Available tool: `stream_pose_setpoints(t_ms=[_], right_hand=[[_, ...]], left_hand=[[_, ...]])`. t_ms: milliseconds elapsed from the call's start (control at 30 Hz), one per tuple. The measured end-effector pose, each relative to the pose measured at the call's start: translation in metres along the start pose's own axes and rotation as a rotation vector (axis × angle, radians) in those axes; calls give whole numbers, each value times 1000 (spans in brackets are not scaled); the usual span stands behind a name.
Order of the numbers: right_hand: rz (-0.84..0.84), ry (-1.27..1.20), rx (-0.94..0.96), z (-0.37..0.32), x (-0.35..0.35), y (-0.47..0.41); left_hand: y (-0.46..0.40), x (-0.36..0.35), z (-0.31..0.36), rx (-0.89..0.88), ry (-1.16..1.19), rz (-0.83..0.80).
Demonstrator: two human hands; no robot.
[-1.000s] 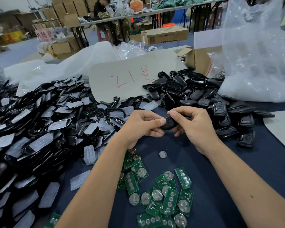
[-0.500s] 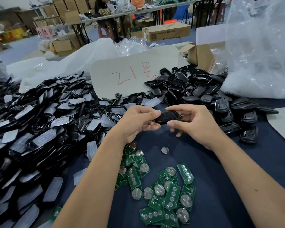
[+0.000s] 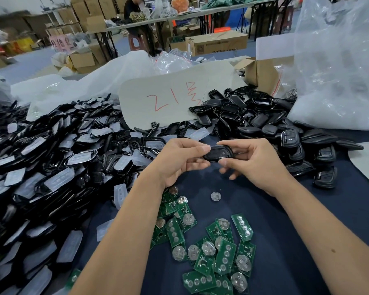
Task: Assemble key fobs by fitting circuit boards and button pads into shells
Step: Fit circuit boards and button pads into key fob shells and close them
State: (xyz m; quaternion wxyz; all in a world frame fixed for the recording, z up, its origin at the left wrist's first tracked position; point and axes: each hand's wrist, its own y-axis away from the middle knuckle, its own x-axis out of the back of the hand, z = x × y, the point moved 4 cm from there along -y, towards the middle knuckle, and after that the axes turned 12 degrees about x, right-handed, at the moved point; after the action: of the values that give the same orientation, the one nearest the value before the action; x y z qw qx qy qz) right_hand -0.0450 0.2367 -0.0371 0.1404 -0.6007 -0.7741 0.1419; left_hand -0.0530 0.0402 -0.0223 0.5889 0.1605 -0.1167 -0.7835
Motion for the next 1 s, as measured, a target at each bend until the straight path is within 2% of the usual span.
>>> stream_pose_setpoints(t_ms=[200,433,733,1000], right_hand=[[51,-2,-35,-1,-3,0],[148,-60,-47,0,2,0],[177,-145,-42,2,6,-1],[164,-95,-36,1,8,-1]], left_hand=[[0,1,0,-87,-76,75],[0,-5,2,-218,-128,85],[-1,-2,3,-290,-153,140],[0,0,4,-298,-207,153]])
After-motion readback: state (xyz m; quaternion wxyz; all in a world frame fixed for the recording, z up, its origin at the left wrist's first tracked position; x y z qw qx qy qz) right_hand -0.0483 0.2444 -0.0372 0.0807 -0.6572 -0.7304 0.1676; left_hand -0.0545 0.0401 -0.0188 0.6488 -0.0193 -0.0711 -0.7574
